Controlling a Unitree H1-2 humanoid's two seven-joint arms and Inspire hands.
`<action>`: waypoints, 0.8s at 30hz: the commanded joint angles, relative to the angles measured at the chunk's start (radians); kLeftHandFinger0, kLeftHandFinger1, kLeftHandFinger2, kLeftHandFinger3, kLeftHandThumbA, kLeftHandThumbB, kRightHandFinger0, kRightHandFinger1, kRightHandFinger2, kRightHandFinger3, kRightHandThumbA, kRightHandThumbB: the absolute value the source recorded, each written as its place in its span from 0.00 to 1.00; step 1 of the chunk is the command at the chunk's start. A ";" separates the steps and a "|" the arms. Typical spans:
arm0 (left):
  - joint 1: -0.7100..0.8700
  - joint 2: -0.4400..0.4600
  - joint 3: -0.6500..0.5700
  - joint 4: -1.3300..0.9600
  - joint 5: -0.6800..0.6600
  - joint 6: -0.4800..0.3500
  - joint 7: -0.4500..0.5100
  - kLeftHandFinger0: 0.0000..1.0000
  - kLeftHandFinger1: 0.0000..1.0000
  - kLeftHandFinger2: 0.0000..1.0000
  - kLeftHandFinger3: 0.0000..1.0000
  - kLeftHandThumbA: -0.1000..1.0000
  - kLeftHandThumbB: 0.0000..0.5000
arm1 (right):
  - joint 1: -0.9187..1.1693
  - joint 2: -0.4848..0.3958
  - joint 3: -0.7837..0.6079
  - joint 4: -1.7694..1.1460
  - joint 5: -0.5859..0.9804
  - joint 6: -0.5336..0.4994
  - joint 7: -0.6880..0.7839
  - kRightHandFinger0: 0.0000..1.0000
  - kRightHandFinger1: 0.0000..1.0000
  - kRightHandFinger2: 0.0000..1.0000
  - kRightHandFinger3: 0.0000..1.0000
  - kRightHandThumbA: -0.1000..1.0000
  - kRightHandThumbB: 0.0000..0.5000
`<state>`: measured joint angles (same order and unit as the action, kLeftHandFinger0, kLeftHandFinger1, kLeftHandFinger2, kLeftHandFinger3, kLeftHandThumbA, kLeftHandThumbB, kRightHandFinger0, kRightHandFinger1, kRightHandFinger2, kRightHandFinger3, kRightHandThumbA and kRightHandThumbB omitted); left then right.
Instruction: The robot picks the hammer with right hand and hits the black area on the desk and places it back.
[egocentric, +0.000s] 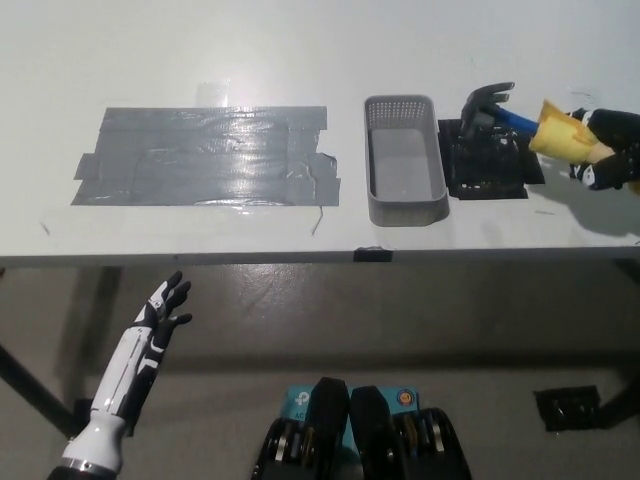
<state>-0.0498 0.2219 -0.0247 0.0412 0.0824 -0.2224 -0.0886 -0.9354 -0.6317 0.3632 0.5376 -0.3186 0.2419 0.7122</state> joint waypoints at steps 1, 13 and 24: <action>-0.013 0.014 0.011 -0.033 -0.014 -0.007 -0.010 0.91 1.00 1.00 1.00 1.00 0.08 | -0.087 -0.039 -0.013 -0.022 -0.003 -0.039 0.028 0.12 0.56 0.88 0.82 0.00 0.19; -0.019 0.013 0.012 -0.027 -0.015 -0.012 -0.009 0.90 1.00 1.00 1.00 1.00 0.08 | -0.211 -0.018 -0.267 0.111 0.257 0.192 0.164 0.00 0.45 0.73 0.85 0.00 0.13; -0.020 0.015 0.013 -0.039 -0.016 -0.003 -0.011 0.91 1.00 1.00 1.00 1.00 0.10 | -0.302 -0.014 -0.472 0.215 0.386 0.228 0.188 0.01 0.37 0.69 0.88 0.00 0.12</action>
<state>-0.0498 0.2221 -0.0225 0.0398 0.0824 -0.2208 -0.0885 -1.0982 -0.6166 -0.0454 0.7549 -0.0749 0.4164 0.8640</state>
